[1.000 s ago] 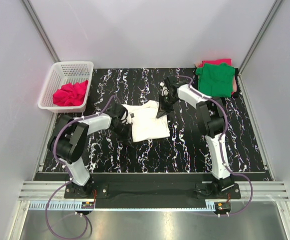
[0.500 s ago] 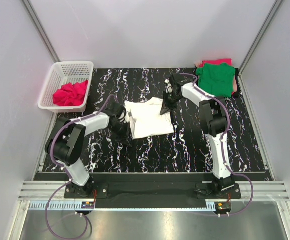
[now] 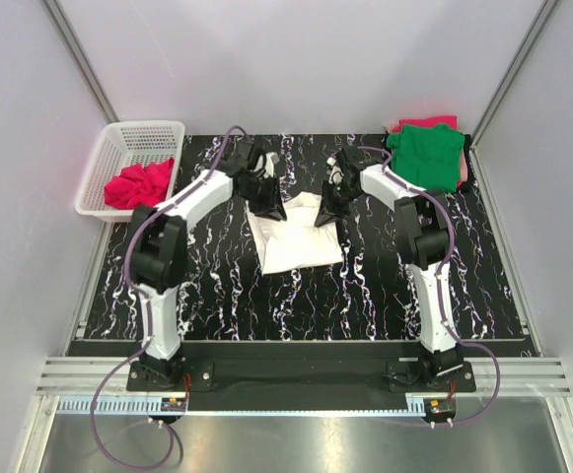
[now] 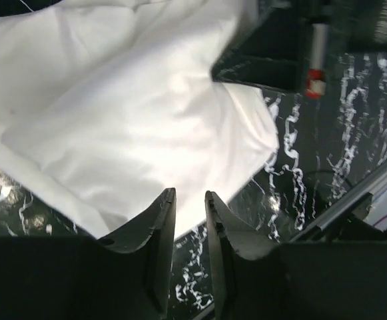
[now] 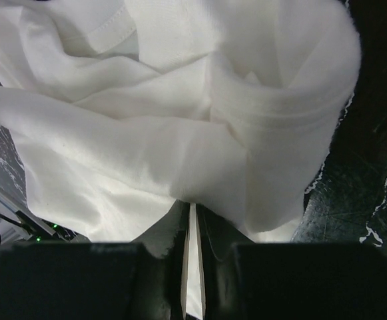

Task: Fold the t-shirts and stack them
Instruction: Fold the tshirt

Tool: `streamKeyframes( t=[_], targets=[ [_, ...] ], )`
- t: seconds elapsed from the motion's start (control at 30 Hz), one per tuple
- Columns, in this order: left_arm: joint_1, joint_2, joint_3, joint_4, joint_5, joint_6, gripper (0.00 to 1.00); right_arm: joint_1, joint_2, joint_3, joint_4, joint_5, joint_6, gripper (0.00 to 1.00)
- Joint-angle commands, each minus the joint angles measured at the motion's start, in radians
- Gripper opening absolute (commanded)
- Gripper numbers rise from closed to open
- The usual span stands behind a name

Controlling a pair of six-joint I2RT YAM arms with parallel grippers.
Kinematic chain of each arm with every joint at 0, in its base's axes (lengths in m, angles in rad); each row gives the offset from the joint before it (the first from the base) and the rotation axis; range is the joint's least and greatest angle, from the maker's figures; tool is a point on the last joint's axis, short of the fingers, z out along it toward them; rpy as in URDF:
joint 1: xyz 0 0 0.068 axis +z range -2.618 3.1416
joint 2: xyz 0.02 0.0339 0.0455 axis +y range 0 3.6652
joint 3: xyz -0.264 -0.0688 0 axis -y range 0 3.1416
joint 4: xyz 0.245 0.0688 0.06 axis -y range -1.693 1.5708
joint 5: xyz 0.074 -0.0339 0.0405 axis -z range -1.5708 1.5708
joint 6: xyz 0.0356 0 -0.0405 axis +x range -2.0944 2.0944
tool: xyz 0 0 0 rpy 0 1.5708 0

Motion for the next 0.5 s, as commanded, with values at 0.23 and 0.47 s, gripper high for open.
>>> streamKeyframes(
  t=[0.23, 0.47],
  targets=[
    [-0.021, 0.196, 0.023, -0.030, -0.033, 0.033, 0.27, 0.002, -0.008, -0.006, -0.002, 0.016, -0.004, 0.13],
    [-0.021, 0.087, -0.184, 0.018, -0.045, 0.042, 0.04, 0.002, 0.012, 0.011, -0.014, 0.049, 0.006, 0.00]
  ],
)
